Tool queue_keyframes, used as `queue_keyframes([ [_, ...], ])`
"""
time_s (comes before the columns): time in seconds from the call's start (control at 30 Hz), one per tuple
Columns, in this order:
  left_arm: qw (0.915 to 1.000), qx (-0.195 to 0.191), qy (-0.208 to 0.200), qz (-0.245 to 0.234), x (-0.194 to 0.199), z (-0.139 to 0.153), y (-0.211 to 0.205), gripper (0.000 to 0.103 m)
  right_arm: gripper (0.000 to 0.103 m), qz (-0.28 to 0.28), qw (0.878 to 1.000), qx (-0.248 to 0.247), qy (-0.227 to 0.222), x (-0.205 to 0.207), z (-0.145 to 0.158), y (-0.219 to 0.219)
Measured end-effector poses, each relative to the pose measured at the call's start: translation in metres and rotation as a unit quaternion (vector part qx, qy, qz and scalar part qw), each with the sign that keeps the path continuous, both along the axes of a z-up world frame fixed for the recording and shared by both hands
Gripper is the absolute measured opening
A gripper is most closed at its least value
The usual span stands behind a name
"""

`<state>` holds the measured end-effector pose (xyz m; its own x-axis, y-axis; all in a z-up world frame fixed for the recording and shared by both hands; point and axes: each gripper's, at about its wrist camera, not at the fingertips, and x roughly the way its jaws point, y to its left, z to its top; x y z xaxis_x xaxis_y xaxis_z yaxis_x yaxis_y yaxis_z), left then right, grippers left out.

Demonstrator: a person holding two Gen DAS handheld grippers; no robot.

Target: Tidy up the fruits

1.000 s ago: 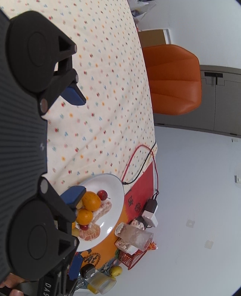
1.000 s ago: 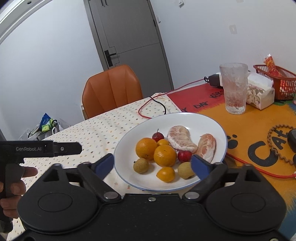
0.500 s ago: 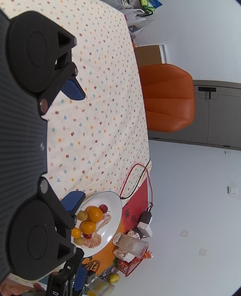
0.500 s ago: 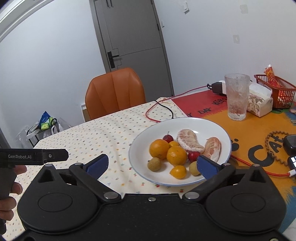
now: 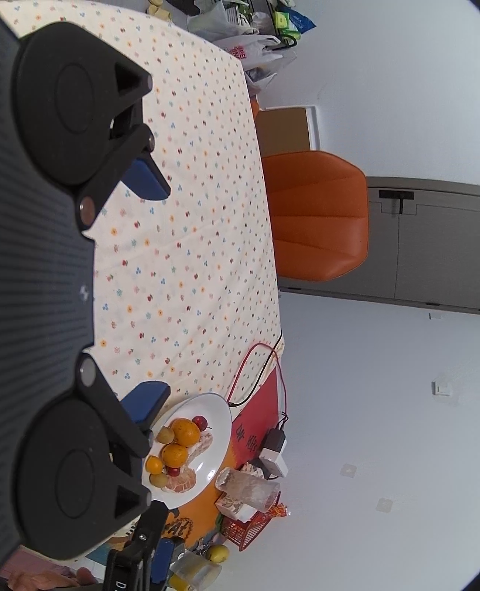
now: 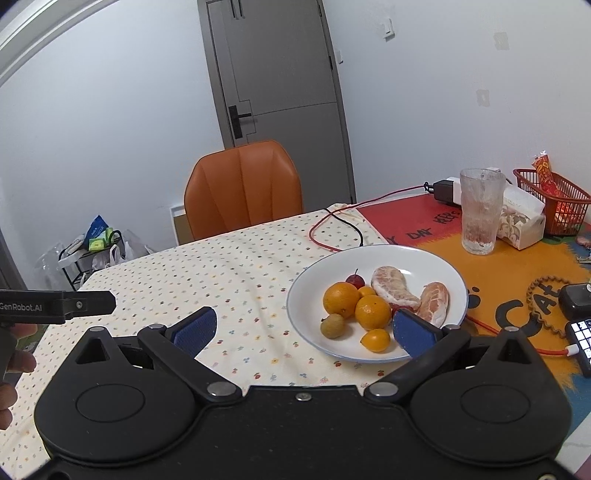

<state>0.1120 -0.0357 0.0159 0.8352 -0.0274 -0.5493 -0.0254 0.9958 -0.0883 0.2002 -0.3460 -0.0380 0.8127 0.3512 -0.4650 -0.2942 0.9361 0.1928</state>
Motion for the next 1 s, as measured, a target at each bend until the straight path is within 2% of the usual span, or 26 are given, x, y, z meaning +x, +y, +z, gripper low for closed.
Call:
queue_keyframes([
  [0.37,0.9997,0.006,-0.013,0.021,-0.033,0.011,0.013,0.103,0.103,0.006,1.000,0.003,0.002,-0.021,0.010,0.004],
  [0.87,0.9989,0.030,-0.023,0.026,-0.078,0.019,0.024,0.103,0.103,0.016,0.999,0.020,0.019,-0.050,0.019,0.014],
  [1.0,0.9988,0.024,-0.022,0.037,-0.087,0.017,0.033,0.103,0.103,-0.004,0.999,0.031,0.014,-0.059,0.022,0.018],
])
